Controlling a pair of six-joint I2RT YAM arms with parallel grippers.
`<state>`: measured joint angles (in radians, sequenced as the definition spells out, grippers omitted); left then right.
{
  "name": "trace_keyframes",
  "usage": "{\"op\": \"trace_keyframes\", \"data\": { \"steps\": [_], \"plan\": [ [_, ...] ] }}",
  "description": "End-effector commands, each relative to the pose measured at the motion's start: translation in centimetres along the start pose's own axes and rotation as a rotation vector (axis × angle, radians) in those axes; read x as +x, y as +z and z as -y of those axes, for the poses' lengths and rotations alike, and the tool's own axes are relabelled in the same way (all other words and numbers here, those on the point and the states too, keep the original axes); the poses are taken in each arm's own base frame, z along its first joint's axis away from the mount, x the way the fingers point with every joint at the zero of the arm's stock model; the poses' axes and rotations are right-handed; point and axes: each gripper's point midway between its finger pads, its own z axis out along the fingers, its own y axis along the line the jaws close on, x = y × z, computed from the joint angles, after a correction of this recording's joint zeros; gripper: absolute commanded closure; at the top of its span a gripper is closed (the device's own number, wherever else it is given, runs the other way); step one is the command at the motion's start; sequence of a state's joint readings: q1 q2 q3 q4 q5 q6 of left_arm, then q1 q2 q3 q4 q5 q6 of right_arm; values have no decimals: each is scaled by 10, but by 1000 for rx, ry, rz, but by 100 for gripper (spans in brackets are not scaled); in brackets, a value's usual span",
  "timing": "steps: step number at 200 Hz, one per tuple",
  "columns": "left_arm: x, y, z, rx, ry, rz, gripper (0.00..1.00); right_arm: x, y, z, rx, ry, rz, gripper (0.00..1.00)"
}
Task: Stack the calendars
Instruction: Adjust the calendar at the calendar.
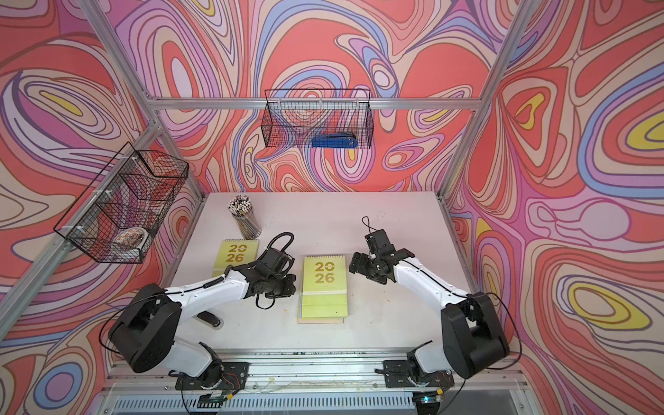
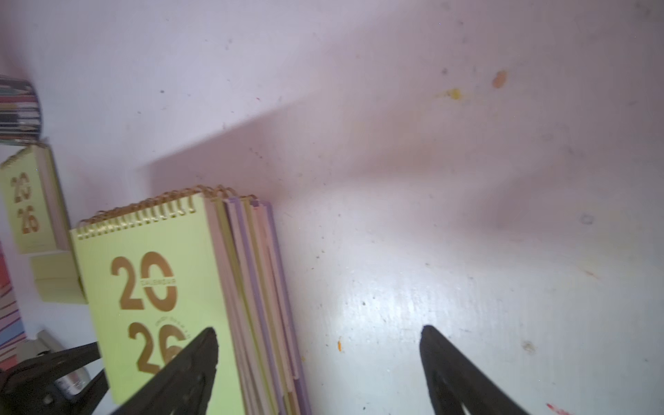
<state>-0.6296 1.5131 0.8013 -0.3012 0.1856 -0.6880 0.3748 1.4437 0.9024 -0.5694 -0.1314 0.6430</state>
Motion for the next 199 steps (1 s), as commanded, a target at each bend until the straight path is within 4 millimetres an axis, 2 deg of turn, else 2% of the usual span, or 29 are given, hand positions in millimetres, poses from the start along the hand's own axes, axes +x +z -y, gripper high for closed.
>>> {"op": "trace_keyframes", "data": {
  "steps": [1,25,67,98,142,199],
  "plan": [
    [-4,0,2,-22,21,-6,100,17,11,24,120,-21,-78,11],
    [-4,2,4,-22,23,-16,100,23,20,20,128,-52,-115,11],
    [-3,5,5,-18,23,-26,100,37,41,-2,94,-119,-185,11],
    [-1,6,9,-7,22,-33,100,33,37,-5,81,-114,-160,11],
    [0,8,13,3,29,-37,100,29,30,1,117,-120,-131,10],
    [9,4,13,-28,52,-40,100,30,30,-11,56,-115,-139,9]
  ]
}}
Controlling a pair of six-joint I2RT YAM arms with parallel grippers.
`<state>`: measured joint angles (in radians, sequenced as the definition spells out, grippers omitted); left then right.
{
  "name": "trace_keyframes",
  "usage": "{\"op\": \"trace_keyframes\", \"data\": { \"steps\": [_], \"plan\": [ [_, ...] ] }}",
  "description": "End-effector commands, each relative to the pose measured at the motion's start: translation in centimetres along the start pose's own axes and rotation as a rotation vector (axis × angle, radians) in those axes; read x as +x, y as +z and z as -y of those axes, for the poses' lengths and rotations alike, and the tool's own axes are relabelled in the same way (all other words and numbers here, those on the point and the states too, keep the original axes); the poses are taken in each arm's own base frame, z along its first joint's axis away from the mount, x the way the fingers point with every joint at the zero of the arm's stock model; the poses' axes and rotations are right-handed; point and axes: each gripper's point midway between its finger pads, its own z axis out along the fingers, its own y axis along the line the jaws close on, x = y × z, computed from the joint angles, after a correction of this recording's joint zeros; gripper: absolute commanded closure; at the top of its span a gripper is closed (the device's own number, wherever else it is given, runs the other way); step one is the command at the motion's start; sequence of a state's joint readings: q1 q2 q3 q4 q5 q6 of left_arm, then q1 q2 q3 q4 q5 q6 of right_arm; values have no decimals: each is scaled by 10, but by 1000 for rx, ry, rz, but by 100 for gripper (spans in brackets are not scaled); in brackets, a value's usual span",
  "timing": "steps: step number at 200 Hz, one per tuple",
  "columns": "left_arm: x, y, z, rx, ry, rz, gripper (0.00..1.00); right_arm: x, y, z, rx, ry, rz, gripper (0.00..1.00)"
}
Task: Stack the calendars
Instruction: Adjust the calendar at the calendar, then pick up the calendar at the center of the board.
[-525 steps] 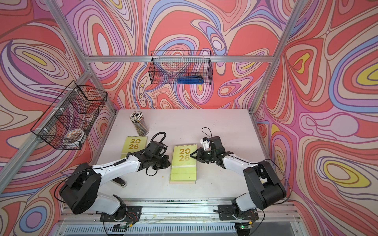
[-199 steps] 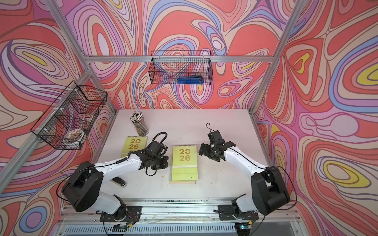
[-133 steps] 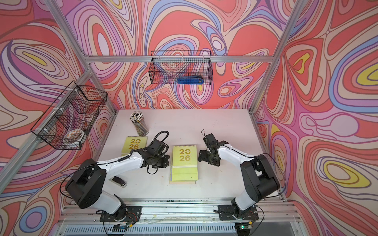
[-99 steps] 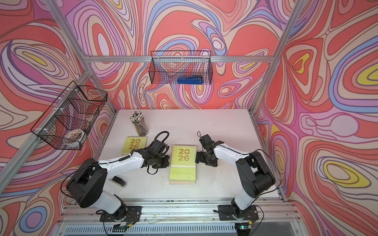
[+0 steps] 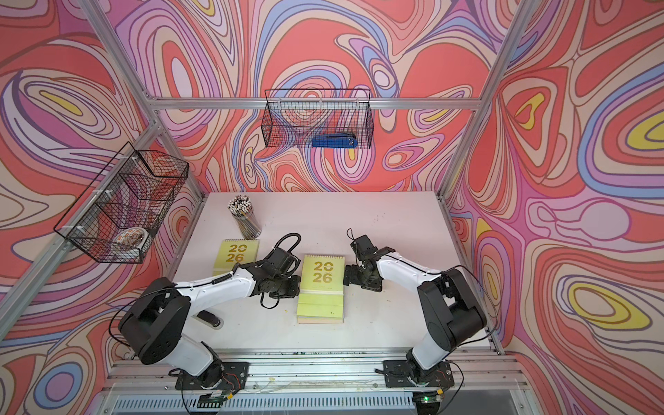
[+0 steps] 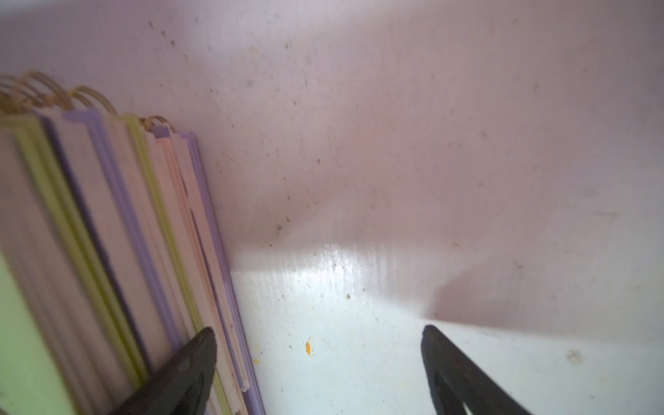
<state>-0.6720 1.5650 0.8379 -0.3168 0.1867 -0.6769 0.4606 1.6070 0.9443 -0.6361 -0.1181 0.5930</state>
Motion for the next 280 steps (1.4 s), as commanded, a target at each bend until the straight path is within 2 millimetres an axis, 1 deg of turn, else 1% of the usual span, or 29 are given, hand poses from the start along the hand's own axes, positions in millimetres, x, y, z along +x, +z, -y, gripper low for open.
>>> {"op": "trace_keyframes", "data": {
  "steps": [1,25,40,52,59,78,89,99,109,123,129,143,166,180,190,194,197,199,202,209,219,229,243,254,280],
  "plan": [
    [1,-5,3,-21,8,-1,100,-8,-8,-11,-41,-11,34,10],
    [3,-5,2,-44,18,-1,100,-7,-8,-14,-58,-8,32,9],
    [3,-7,-3,-76,25,1,100,-9,-13,-10,-35,-1,49,9],
    [-1,-14,-9,-117,33,22,100,-14,-23,-3,8,7,89,10],
    [-4,-20,-13,-145,40,39,100,-18,-33,1,29,10,121,10],
    [-11,-42,-22,-204,56,98,100,-32,-64,-1,38,35,208,10],
    [-15,-56,-29,-236,57,134,100,-38,-82,-12,8,42,255,11],
    [-17,-68,-40,-265,47,154,100,-42,-95,-28,-25,37,291,11],
    [-20,-81,-52,-290,35,166,100,-44,-105,-50,-78,33,310,11],
    [-27,-102,-81,-377,22,183,100,-43,-111,-84,-138,-1,324,11],
    [-29,-109,-92,-409,19,188,100,-42,-110,-97,-156,-11,325,11],
    [-36,-125,-117,-469,-3,209,100,-43,-103,-125,-215,-19,312,11],
    [-50,-144,-147,-541,-24,232,100,-49,-88,-170,-322,-26,284,11],
    [-57,-149,-166,-605,-20,224,100,-54,-84,-197,-364,-44,282,11],
    [-61,-151,-179,-647,-28,208,100,-56,-81,-213,-385,-45,268,11],
    [-64,-151,-183,-653,-30,201,100,-56,-78,-223,-408,-48,255,11],
    [-66,-151,-186,-659,-31,198,100,-57,-81,-229,-425,-54,260,11],
    [-68,-152,-190,-669,-34,198,100,-57,-74,-232,-425,-60,252,11],
    [-70,-154,-195,-687,-40,201,100,-57,-70,-238,-431,-69,250,11],
    [-76,-157,-205,-721,-48,208,100,-61,-62,-245,-421,-66,250,11],
    [-83,-158,-214,-730,-61,214,100,-66,-52,-254,-422,-57,229,11],
    [-91,-158,-220,-732,-59,217,100,-73,-48,-266,-439,-60,231,11],
    [-102,-157,-233,-755,-57,215,100,-79,-45,-289,-510,-63,221,11],
    [-108,-153,-243,-762,-58,198,100,-84,-36,-300,-535,-43,211,11],
    [-120,-145,-261,-784,-57,162,100,-85,2,-313,-533,7,139,12]
  ]
}}
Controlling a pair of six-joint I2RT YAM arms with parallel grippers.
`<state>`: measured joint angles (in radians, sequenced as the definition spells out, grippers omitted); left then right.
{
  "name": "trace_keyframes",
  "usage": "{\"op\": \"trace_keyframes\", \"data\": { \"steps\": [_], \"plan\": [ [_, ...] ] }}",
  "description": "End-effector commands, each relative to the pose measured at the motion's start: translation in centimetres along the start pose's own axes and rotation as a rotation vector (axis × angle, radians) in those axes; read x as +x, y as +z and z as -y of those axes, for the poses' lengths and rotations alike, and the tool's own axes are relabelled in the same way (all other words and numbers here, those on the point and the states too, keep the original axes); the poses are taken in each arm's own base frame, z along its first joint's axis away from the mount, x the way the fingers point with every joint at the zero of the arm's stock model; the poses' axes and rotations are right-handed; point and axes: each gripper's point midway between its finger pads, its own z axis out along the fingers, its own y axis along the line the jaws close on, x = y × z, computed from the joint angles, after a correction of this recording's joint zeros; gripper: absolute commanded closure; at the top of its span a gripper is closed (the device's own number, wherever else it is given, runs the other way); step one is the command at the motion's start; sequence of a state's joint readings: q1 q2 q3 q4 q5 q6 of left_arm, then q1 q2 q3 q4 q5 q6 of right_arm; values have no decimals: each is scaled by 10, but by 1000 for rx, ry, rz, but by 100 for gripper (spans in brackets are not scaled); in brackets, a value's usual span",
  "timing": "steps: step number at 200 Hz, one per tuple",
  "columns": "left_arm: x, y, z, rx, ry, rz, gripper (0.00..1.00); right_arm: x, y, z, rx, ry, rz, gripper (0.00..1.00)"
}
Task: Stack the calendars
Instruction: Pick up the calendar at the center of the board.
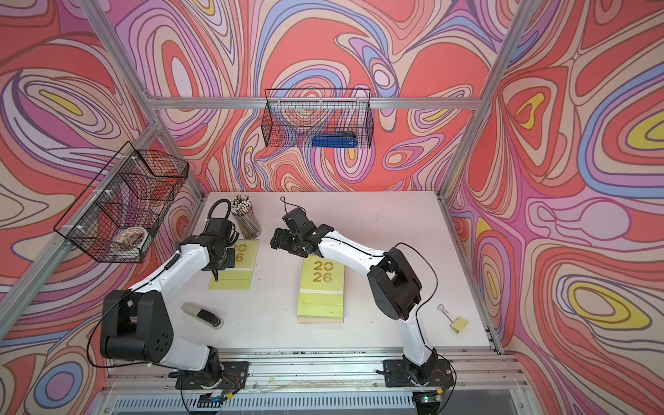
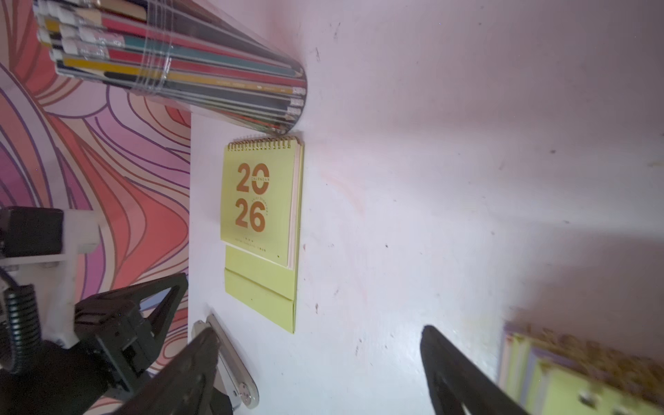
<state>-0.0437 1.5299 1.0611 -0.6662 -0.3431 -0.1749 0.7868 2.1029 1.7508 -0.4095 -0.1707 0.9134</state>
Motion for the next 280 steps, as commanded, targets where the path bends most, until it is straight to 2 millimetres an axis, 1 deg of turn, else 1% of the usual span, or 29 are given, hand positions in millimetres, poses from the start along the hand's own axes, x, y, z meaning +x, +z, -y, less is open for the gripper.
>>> {"op": "trace_keyframes", "data": {
  "steps": [1,24,55,82,105,124,157,169,190,200,211,217,236,261,280],
  "plan": [
    [-20,12,-10,-39,45,15,100,6,29,-5,-37,70,-49,12],
    [-30,25,-9,-37,54,6,100,15,56,1,-44,112,-80,12],
    [-39,47,-12,-105,138,-34,100,18,83,3,-62,137,-107,13],
    [-46,61,-18,-153,180,-60,100,19,101,2,-83,160,-130,14],
    [-53,68,-22,-150,179,-67,100,19,115,1,-85,169,-138,15],
    [-54,75,-24,-131,174,-78,100,19,123,0,-82,171,-146,15],
    [-48,92,-27,-83,145,-121,100,26,136,6,-85,202,-161,15],
    [-47,97,-28,-76,142,-125,100,36,143,4,-102,211,-179,15],
    [-37,106,-30,-68,128,-143,100,60,158,3,-96,235,-222,16],
    [-35,109,-31,-63,130,-157,100,67,162,1,-92,244,-234,16],
    [-34,110,-32,-53,118,-168,100,71,166,-1,-91,245,-235,16],
    [-34,111,-32,-38,105,-168,100,73,167,-3,-88,244,-240,16],
    [-30,116,-32,-3,77,-200,100,80,172,5,-52,258,-263,16],
    [-24,122,-23,49,75,-238,100,84,172,14,-27,276,-269,16],
    [-20,126,-21,56,87,-264,100,88,173,13,-32,283,-287,16]
  ]
}}
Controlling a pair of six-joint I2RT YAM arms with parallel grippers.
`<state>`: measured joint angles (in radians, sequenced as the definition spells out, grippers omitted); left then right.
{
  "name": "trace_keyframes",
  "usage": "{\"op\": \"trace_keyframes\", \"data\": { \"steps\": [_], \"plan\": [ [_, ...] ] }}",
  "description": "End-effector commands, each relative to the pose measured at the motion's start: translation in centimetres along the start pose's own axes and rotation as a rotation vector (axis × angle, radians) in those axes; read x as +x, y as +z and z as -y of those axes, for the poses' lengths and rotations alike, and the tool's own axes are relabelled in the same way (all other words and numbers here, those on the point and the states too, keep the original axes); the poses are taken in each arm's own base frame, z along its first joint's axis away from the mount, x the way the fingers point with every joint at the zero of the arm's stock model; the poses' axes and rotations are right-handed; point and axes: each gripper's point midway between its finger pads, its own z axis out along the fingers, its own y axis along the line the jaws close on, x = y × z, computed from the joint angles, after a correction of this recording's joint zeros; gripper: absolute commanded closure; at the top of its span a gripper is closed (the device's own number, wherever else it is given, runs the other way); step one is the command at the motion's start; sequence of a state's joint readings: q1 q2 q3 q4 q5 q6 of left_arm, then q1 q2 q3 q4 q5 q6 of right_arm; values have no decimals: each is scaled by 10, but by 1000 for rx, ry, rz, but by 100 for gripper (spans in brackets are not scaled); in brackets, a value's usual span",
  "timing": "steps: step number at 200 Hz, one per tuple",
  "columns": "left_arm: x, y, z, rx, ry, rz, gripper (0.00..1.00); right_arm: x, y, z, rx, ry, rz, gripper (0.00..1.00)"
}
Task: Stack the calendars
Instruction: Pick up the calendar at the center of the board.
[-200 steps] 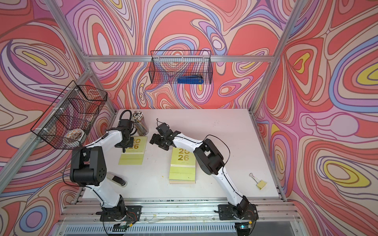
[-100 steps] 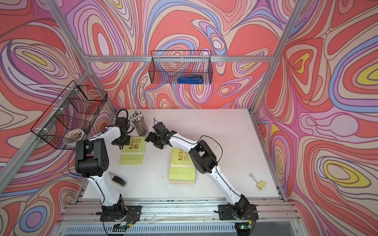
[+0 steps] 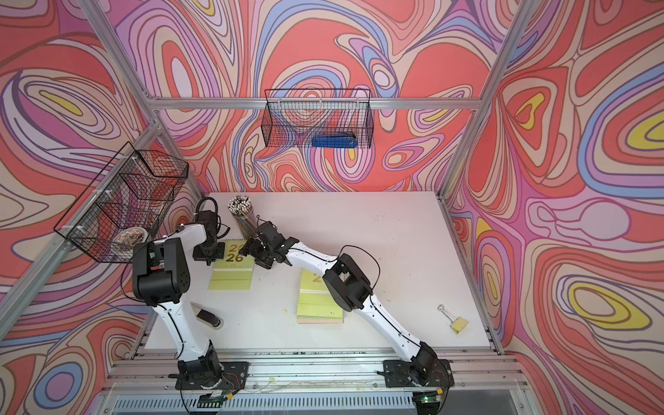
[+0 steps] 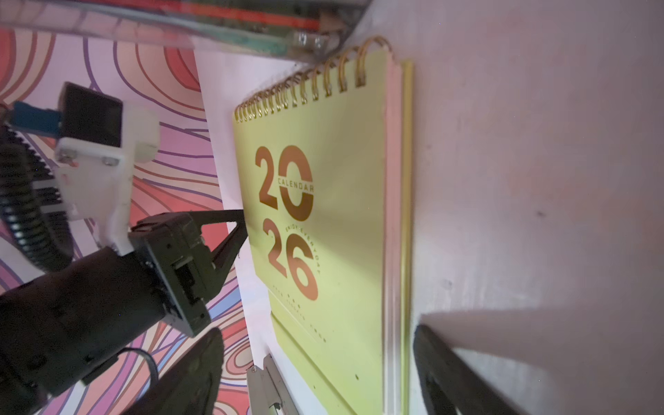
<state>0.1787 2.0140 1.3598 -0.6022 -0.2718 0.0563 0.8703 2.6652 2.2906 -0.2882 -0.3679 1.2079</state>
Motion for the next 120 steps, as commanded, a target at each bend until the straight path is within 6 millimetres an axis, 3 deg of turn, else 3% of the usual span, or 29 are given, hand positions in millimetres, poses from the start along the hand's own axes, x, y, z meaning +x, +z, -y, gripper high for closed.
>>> {"op": "trace_keyframes", "data": {
  "steps": [1,43,94,120],
  "plan": [
    [14,9,12,61,23,-76,100,21,19,69,165,95,-74,16],
    [18,9,16,90,30,-96,100,31,31,59,66,121,-147,15],
    [22,5,27,157,35,-106,100,23,26,8,-127,18,-146,16],
    [25,4,31,180,36,-117,100,20,23,-7,-191,-6,-140,16]
  ]
}}
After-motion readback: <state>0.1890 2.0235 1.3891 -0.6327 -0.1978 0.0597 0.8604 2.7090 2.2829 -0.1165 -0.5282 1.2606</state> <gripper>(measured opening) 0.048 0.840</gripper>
